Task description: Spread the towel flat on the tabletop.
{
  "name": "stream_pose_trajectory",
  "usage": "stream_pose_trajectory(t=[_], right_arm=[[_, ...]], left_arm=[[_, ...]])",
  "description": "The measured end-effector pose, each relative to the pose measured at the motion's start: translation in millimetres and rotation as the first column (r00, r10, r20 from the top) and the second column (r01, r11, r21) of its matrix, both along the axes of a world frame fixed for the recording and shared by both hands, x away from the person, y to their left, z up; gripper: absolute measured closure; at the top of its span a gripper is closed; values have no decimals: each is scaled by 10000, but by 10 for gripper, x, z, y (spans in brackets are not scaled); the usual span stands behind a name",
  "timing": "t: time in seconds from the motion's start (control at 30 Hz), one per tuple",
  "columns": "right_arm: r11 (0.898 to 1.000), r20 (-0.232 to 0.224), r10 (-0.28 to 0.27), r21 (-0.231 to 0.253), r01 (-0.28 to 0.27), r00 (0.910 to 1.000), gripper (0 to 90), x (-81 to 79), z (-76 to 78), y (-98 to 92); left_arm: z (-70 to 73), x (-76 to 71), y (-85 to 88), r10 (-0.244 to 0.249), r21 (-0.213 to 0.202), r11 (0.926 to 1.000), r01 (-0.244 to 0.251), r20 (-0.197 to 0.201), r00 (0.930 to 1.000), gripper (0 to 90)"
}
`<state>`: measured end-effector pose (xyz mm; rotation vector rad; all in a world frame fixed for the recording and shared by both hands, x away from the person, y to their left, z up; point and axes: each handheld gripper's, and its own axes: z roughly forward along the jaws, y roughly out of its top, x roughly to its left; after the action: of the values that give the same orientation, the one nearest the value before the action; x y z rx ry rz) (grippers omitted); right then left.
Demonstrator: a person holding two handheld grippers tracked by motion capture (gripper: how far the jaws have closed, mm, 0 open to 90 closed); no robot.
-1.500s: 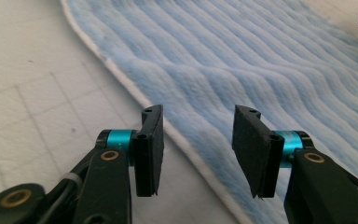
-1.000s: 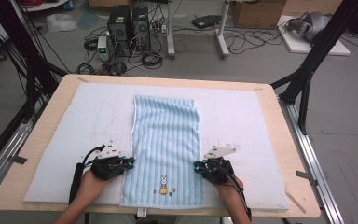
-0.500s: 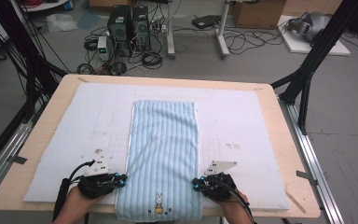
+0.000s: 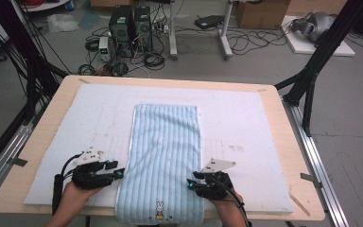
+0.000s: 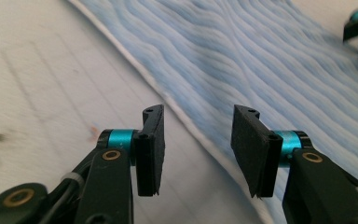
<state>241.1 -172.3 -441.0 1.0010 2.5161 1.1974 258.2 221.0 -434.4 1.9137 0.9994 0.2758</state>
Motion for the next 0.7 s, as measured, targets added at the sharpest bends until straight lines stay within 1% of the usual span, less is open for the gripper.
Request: stream_pose_trajectory(t=[0.03, 0.07, 0.1, 0.13, 0.17, 0.2, 0.23, 0.27, 0.33, 0.4, 0.43, 0.47, 0.5, 0.53, 0.57, 0.6, 0.63, 0.67, 0.7], right_arm=[[9998, 107, 148, -139, -147, 9998, 668, 16, -11, 39], [9989, 109, 387, -261, -384, 9992, 693, 39, -27, 101], [9983, 73, 452, -373, -449, 9989, 722, 48, -35, 135], [9970, 213, 588, -522, -577, 9980, 770, 62, -41, 166], [9959, 159, 719, -564, -709, 9973, 804, 73, -35, 165], [9947, 106, 859, -574, -852, 9962, 868, 76, -30, 154], [9927, 57, 1040, -620, -1035, 9946, 874, 72, -27, 142], [9907, -120, 1214, -597, -1219, 9925, 875, 61, -18, 129], [9837, -340, 1628, -717, -1649, 9861, 875, 45, 6, 92], [9813, -459, 1777, -662, -1805, 9830, 863, 32, 8, 55], [9808, -447, 1822, -618, -1848, 9822, 828, 35, 7, 44], [9830, -375, 1758, -470, -1775, 9837, 752, 45, 6, 35], [9856, -251, 1672, -230, -1678, 9856, 712, 70, 12, 24], [9876, -152, 1566, 122, -1564, 9875, 697, 101, 25, 8], [9900, 5, 1373, 332, -1372, 9905, 682, 128, 44, -7], [9925, 189, 1150, 399, -1157, 9932, 666, 163, 65, -28], [9959, 355, 748, 475, -765, 9966, 659, 210, 83, -58], [9974, 335, 512, 499, -528, 9981, 657, 234, 92, -77], [9983, 436, 277, 501, -299, 9987, 654, 267, 93, -98]], left_arm=[[26, 48, 26, 161, -44, 9999, -160, 109, 9998, 549], [37, 79, 37, 266, -85, 9996, -265, 168, 9995, 553], [58, 133, 54, 405, -127, 9991, -403, 235, 9989, 555], [75, 176, 63, 466, -160, 9988, -462, 280, 9985, 556], [86, 220, 61, 572, -222, 9981, -566, 296, 9979, 559], [95, 269, 58, 598, -237, 9980, -591, 320, 9977, 562], [100, 314, 48, 648, -237, 9977, -641, 300, 9974, 565], [101, 360, 37, 690, -252, 9973, -682, 284, 9972, 565], [96, 445, 7, 749, -273, 9969, -742, 257, 9969, 565], [80, 527, -24, 792, -250, 9966, -787, 182, 9967, 564], [64, 591, -49, 767, -209, 9968, -765, 83, 9970, 563], [45, 646, -75, 771, -149, 9969, -770, 32, 9970, 558], [20, 695, -107, 810, -84, 9967, -810, -25, 9967, 555], [-5, 744, -142, 830, 74, 9965, -829, -89, 9965, 553], [-25, 788, -176, 784, 265, 9966, -780, -121, 9969, 550], [-49, 832, -217, 749, 493, 9960, -747, -36, 9972, 550], [-62, 860, -245, 725, 606, 9955, -723, -5, 9974, 554], [-77, 881, -265, 674, 745, 9949, -677, 63, 9977, 559], [-102, 902, -295, 655, 912, 9936, -666, 148, 9977, 585]])
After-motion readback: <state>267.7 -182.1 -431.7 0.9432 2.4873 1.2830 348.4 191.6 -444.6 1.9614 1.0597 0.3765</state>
